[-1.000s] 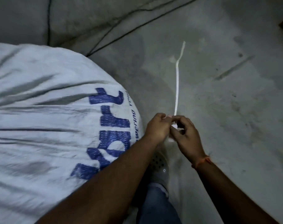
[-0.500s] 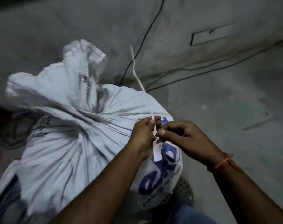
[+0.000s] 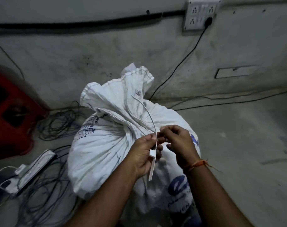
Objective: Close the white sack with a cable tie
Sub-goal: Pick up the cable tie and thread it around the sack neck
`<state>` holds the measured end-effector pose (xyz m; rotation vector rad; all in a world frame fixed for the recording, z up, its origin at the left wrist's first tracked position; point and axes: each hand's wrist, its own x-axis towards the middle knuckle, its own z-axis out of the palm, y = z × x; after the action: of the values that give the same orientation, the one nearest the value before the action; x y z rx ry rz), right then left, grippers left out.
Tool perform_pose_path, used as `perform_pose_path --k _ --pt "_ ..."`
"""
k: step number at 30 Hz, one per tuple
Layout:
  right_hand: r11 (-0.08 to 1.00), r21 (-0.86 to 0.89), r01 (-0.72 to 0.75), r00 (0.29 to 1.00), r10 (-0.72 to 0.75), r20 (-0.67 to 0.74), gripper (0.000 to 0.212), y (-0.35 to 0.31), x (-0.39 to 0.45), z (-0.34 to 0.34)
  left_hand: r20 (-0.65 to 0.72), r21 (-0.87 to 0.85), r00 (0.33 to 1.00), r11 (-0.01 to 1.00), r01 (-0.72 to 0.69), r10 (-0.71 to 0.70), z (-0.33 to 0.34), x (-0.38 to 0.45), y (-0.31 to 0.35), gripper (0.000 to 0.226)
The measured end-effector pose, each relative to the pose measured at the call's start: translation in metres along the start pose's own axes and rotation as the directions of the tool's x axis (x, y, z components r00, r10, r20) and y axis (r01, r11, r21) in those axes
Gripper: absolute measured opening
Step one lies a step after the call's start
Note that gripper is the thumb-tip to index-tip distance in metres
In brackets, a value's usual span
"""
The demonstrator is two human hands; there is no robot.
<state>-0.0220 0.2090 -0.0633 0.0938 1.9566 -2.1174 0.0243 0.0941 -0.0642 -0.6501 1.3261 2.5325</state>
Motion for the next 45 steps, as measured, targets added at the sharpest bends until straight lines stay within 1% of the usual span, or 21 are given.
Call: perform_pose_path --k 4,5,7,11,13,15,17,19,21,24,26,30,33,36,39,42,45 --pt "0.999 0.034 0.016 1.0 -0.016 -0.011 0.017 0.021 0.003 0.02 -0.066 0.198 0.994 0.978 -0.07 0.085 -0.022 0.003 -0.004 0.019" --pt "1.0 0.013 0.016 1.0 -0.015 -0.011 0.017 0.025 0.006 0.023 -0.079 0.236 0.992 0.969 -0.075 0.096 -0.027 0.005 -0.005 0.019" --pt "0.999 -0.044 0.008 1.0 -0.009 -0.008 0.014 0.03 0.013 0.027 -0.099 0.253 0.989 0.964 -0.078 0.106 -0.033 0.01 -0.006 0.02" --pt "0.997 -0.078 -0.001 1.0 0.003 0.024 0.012 0.031 0.031 0.028 -0.106 0.185 0.987 0.978 -0.098 0.12 -0.036 0.02 -0.009 0.024" --pt "0.998 -0.064 -0.004 1.0 0.005 0.026 0.01 0.028 0.04 0.028 -0.114 0.096 0.988 0.991 -0.097 0.108 -0.033 0.027 -0.01 0.021" --pt "0.999 0.043 -0.033 0.999 0.032 0.032 0.013 0.024 0.044 0.026 -0.126 -0.001 0.987 0.995 -0.099 0.098 -0.032 0.033 -0.012 0.018" --pt "0.989 0.138 -0.057 0.998 0.054 0.023 0.014 0.022 0.049 0.023 -0.122 -0.046 0.989 0.995 -0.085 0.078 -0.034 0.036 -0.014 0.021" --pt "0.983 0.178 -0.053 0.998 0.049 0.026 0.009 0.021 0.052 0.02 -0.089 -0.037 0.995 0.998 -0.054 0.05 -0.039 0.036 -0.017 0.023" --pt "0.976 0.208 -0.061 0.998 0.053 0.04 0.009 0.023 0.054 0.02 -0.064 -0.017 0.997 0.999 -0.047 0.046 -0.042 0.034 -0.018 0.022" --pt "0.972 0.223 -0.081 0.996 0.07 0.057 0.019 0.03 0.055 0.022 -0.083 -0.019 0.994 0.997 -0.072 0.07 -0.044 0.036 -0.023 0.029" --pt "0.973 0.212 -0.094 0.994 0.083 0.065 0.025 0.033 0.056 0.021 -0.095 -0.015 0.992 0.996 -0.085 0.084 -0.044 0.039 -0.026 0.026" --pt "0.966 0.223 -0.129 0.99 0.111 0.091 0.012 0.033 0.058 0.021 -0.081 0.005 0.993 0.996 -0.085 0.085 -0.043 0.039 -0.028 0.024" --pt "0.97 0.205 -0.132 0.988 0.11 0.112 0.011 0.035 0.06 0.023 -0.098 0.088 0.988 0.99 -0.112 0.121 -0.04 0.042 -0.024 0.02" --pt "0.979 0.172 -0.108 0.991 0.093 0.098 0.014 0.037 0.065 0.026 -0.143 0.183 0.976 0.973 -0.14 0.167 -0.039 0.048 -0.022 0.015" --pt "0.993 0.106 -0.06 0.996 0.052 0.077 0.007 0.042 0.069 0.028 -0.157 0.249 0.964 0.953 -0.172 0.214 -0.038 0.054 -0.019 0.014" --pt "0.999 0.028 -0.038 0.998 0.037 0.044 0.015 0.049 0.073 0.03 -0.128 0.357 0.959 0.914 -0.192 0.251 -0.038 0.054 -0.013 0.017" --pt "0.999 0.013 -0.047 0.998 0.046 0.049 0.023 0.052 0.076 0.034 -0.168 0.478 0.941 0.859 -0.183 0.294 -0.043 0.055 -0.005 0.017"
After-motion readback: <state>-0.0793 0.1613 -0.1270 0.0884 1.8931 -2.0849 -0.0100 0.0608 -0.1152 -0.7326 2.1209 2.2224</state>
